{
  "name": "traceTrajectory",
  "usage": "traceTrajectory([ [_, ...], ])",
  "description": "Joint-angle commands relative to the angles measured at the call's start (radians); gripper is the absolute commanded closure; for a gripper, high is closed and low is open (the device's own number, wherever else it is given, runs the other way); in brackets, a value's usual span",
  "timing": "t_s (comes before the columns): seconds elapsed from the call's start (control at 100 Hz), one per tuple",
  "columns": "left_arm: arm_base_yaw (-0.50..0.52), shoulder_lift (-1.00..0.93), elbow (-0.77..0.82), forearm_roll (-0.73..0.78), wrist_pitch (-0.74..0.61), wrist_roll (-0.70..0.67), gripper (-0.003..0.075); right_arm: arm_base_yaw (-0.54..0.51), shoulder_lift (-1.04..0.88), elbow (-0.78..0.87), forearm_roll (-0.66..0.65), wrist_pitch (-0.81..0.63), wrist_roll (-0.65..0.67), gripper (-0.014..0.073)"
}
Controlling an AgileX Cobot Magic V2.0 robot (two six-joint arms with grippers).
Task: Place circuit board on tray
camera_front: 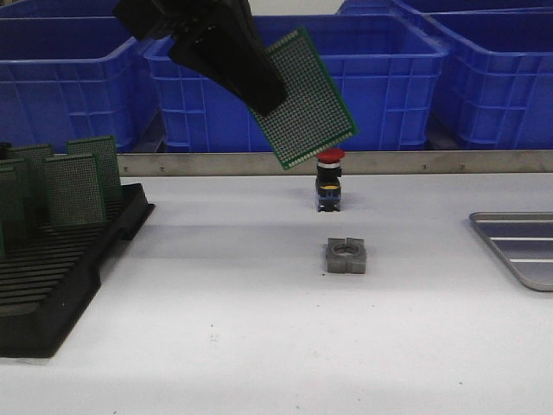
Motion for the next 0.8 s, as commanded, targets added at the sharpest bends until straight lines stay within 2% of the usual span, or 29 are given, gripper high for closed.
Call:
traceTrajectory([
  [0.0,-0.010,-0.054,-0.030,-0.065,0.055,-0.012,0.0739,-0.002,-0.008,-0.100,0.003,-0.014,-0.005,0.0663],
  [0.16,-0.010,-0.054,-0.030,-0.065,0.055,-0.012,0.0738,-0.002,0.069,-0.334,0.053,0.282,0.034,0.0663],
  [0.32,-0.010,-0.054,-0.030,-0.065,0.055,-0.012,0.0739,-0.002,0.239,-0.563,0.072,0.582,0.033,0.0663],
  [0.41,-0.010,-0.054,-0.030,-0.065,0.055,-0.012,0.0739,-0.002,0.345,-0.654,0.076,0.701,0.033,0.0663],
  [0.51,-0.010,-0.054,-0.030,-0.065,0.055,-0.012,0.0739,-0.002,0.437,-0.709,0.104,0.759,0.033,0.0663],
  [0.71,-0.010,-0.054,-0.030,-0.065,0.055,-0.012,0.0739,-0.002,0.540,-0.721,0.148,0.750,0.033,0.0661],
  [0.79,-0.010,-0.054,-0.030,-0.065,0.055,-0.012,0.0739,-0.002,0.560,-0.721,0.155,0.763,0.033,0.0625],
])
